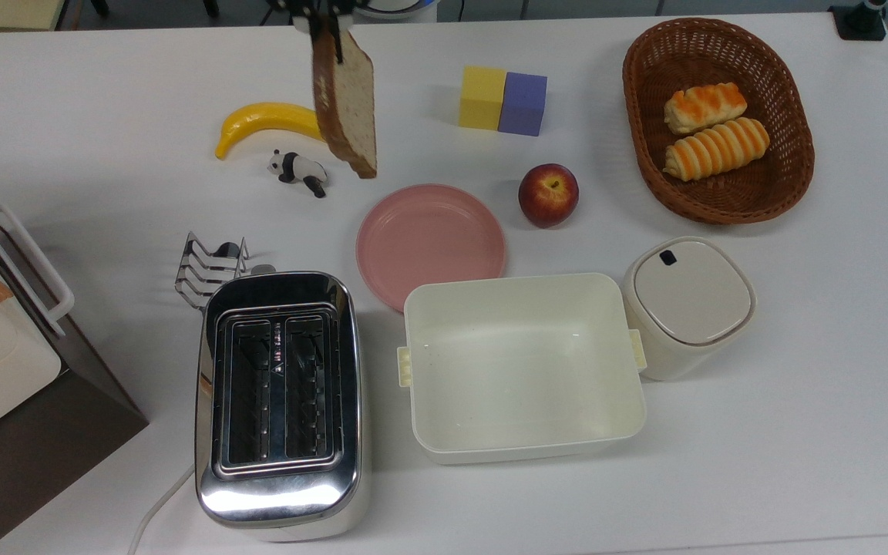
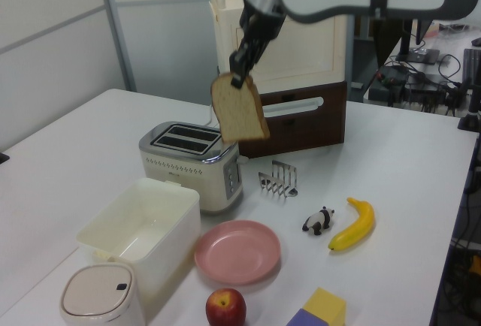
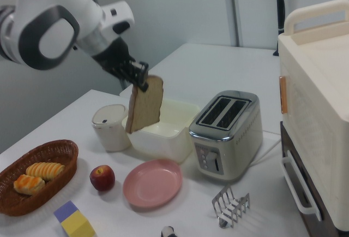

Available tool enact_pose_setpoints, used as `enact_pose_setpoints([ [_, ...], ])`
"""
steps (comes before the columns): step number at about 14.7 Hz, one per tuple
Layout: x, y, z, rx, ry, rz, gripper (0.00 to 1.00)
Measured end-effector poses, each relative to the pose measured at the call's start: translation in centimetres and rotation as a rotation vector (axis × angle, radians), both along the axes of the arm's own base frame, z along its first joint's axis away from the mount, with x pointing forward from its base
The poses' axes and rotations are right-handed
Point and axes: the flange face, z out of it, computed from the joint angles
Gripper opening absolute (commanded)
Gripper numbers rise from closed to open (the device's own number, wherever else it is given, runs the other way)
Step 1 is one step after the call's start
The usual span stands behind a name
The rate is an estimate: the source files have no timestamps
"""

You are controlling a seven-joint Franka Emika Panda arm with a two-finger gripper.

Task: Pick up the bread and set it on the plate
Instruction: 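Carry the bread slice over the pink plate and lower it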

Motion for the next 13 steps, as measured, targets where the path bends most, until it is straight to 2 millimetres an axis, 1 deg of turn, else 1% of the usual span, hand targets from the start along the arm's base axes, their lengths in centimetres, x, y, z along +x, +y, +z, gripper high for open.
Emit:
enact_pose_setpoints([
  [3,1.5,1.6,-5.2,-0.004,0.093,0.035,0.0],
  [4,2.2,2.0,-7.4,-0.006,0.131,0.044,0.0],
  [5,2.6,2.2,-8.4,-0.007,0.148,0.048,0.0],
  [8,3.1,2.5,-10.2,-0.009,0.178,0.056,0.0],
  [13,4.1,2.3,-13.3,-0.068,0.228,0.07,0.0],
])
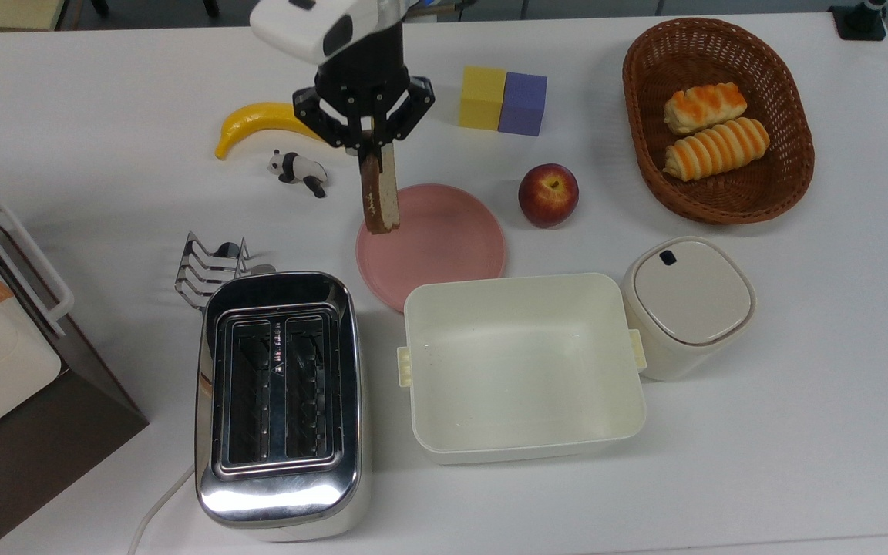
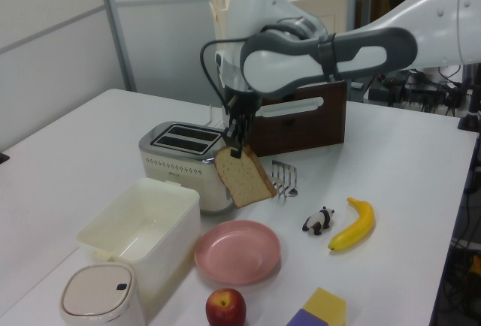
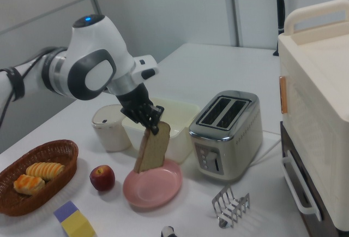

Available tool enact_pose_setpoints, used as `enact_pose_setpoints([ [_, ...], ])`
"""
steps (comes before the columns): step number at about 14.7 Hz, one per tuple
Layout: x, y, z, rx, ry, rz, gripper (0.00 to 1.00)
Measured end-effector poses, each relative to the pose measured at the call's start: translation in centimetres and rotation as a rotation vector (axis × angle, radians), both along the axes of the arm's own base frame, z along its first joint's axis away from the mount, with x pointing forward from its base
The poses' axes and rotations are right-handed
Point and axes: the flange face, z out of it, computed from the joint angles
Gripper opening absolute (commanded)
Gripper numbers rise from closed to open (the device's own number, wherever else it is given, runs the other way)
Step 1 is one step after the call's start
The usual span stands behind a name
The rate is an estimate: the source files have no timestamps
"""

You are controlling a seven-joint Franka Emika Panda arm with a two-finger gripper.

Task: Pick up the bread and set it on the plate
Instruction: 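Carry the bread slice over the pink plate and lower it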

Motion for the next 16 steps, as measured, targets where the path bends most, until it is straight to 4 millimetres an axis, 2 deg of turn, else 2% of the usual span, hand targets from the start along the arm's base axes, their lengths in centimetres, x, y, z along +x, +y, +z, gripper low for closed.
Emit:
enact_pose_setpoints([
  [6,1.3,1.0,-5.2,-0.118,0.078,0.059,0.0],
  [11,1.5,1.2,-5.8,-0.129,0.086,0.066,0.0],
  [12,1.5,1.2,-5.8,-0.13,0.087,0.067,0.1],
  [13,1.4,1.3,-5.9,-0.133,0.087,0.069,0.5],
  [14,1.5,1.3,-5.9,-0.138,0.088,0.071,0.72],
  [16,1.5,1.4,-6.1,-0.145,0.09,0.075,0.77],
])
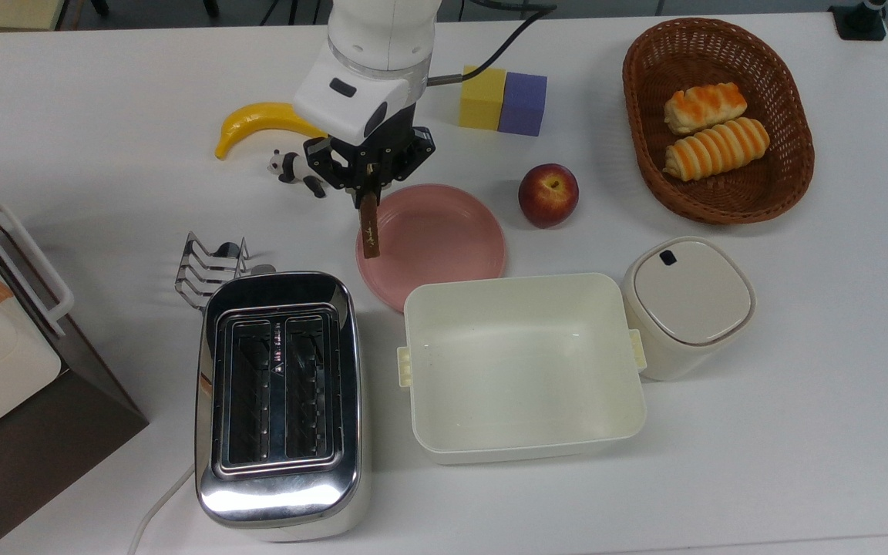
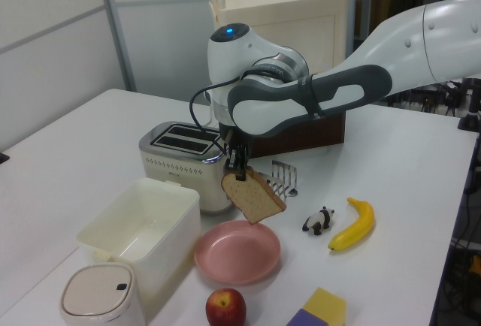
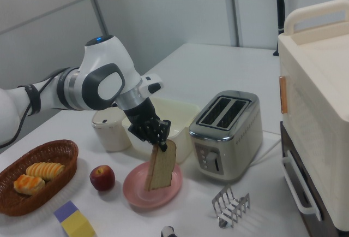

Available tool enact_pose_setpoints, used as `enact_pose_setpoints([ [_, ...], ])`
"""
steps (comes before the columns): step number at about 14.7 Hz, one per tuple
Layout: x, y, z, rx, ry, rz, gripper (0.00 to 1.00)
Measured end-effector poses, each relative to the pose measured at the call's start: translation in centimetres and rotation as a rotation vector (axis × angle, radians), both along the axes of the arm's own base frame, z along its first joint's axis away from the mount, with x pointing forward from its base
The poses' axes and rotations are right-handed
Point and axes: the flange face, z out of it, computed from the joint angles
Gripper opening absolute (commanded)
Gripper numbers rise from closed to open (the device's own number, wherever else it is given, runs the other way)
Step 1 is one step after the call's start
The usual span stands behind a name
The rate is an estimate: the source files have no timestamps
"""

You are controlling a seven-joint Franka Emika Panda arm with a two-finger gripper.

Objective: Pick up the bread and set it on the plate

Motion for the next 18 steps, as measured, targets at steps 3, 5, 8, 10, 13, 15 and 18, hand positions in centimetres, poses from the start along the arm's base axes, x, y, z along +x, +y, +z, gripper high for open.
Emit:
enact_pose_setpoints([
  [3,0.01,0.14,-0.04,-0.011,0.0,0.008,0.84],
  [5,0.01,0.17,-0.04,-0.015,0.0,0.01,0.93],
  [8,0.01,0.19,-0.04,-0.016,0.0,0.01,0.93],
  [10,0.01,0.22,-0.04,-0.015,0.0,0.011,0.93],
  [13,0.01,0.23,-0.04,-0.016,0.0,0.011,0.94],
  [15,0.01,0.22,-0.04,-0.016,0.0,0.011,0.95],
  [18,-0.01,0.12,0.08,-0.017,-0.001,0.009,1.0],
])
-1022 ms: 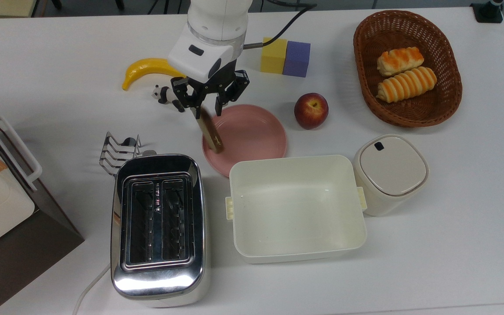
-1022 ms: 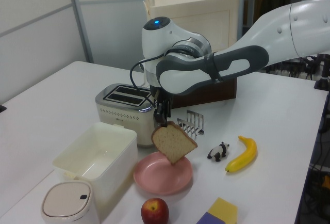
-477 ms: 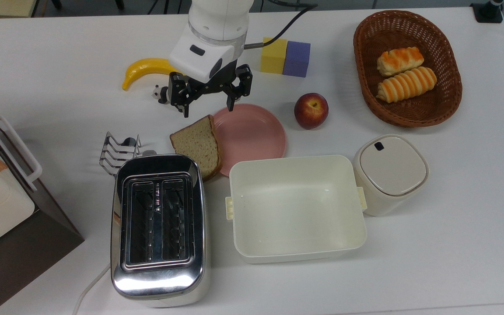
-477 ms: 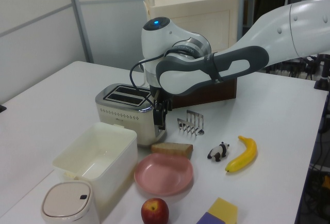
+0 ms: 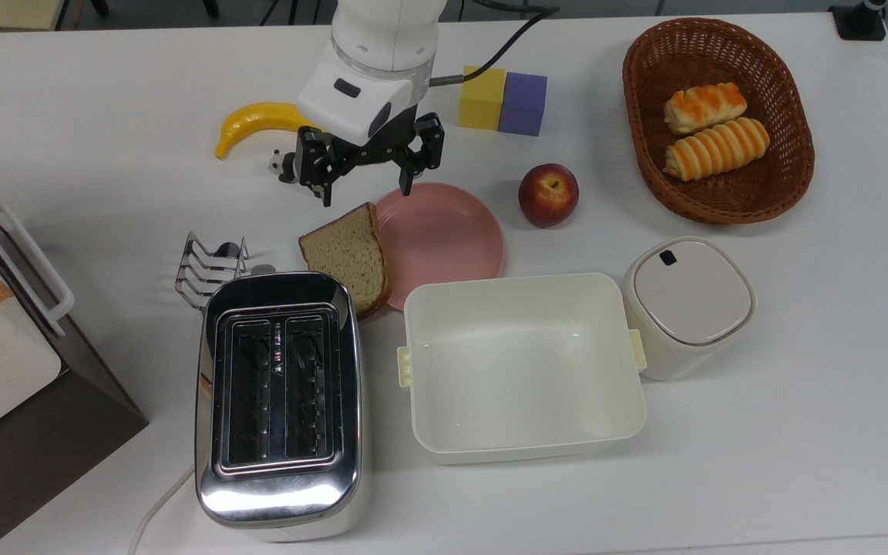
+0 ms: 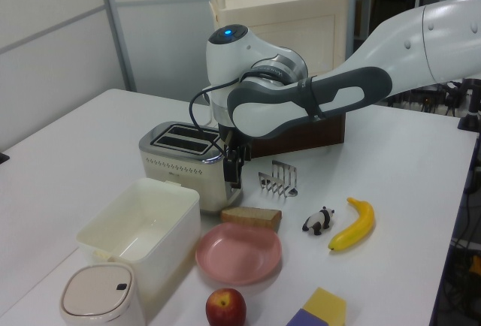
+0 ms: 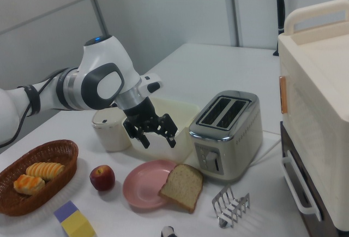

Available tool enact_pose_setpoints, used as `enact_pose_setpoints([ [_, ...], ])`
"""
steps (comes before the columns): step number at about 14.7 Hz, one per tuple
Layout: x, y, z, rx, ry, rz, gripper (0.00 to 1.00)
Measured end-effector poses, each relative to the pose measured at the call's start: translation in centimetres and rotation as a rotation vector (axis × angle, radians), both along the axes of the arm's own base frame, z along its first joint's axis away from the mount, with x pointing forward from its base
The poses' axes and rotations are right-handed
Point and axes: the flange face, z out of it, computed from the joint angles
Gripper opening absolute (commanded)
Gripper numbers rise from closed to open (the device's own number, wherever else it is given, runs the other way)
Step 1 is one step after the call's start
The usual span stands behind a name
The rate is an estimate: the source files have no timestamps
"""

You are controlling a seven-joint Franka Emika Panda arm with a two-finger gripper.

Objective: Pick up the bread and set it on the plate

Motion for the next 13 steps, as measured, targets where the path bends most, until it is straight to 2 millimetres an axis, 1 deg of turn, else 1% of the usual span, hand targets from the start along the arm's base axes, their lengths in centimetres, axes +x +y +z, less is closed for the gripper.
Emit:
enact_pose_setpoints([
  [2,-0.4,-0.7,1.1,-0.003,0.013,-0.025,1.0],
  [3,-0.7,-1.3,2.4,-0.005,0.017,-0.044,1.0],
  [6,-2.2,-3.6,7.4,-0.008,0.016,-0.12,1.0],
  [8,-3.5,-4.5,9.8,0.007,0.008,-0.165,1.0],
  [13,-6.5,-6.2,14.1,0.142,0.0,-0.25,1.0],
])
